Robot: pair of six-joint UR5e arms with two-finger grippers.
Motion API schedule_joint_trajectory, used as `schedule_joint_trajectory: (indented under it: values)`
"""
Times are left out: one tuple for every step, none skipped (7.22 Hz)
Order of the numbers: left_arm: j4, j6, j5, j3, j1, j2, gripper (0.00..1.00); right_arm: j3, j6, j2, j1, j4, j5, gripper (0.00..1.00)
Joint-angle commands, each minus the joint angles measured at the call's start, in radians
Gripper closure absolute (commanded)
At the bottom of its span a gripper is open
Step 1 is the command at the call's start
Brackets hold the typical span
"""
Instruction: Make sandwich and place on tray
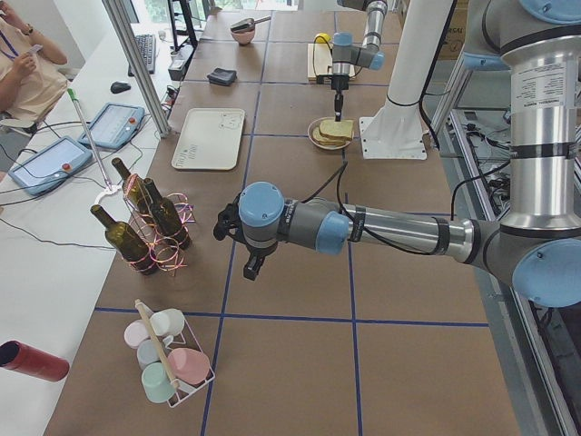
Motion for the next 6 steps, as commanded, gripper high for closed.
schedule_joint_trajectory:
  values:
    - [0.001,0.0,0.0,0.0,0.0,0.0,0.0,-0.003,-0.001,-0.002,0.02,-0.002,0.0,1.0]
    - [0.001,0.0,0.0,0.0,0.0,0.0,0.0,-0.007,-0.003,-0.002,0.023,-0.002,0.002,1.0]
    - [0.001,0.0,0.0,0.0,0.0,0.0,0.0,-0.008,-0.003,-0.005,0.022,-0.002,0.003,1.0]
    - [-0.001,0.0,0.0,0.0,0.0,0.0,0.0,-0.01,-0.004,-0.009,0.022,-0.003,0.008,1.0]
    - [0.001,0.0,0.0,0.0,0.0,0.0,0.0,-0.01,-0.004,-0.009,0.019,-0.003,0.009,1.0]
    - [0.001,0.0,0.0,0.0,0.0,-0.002,0.0,-0.011,-0.003,-0.008,0.019,-0.003,0.005,0.41]
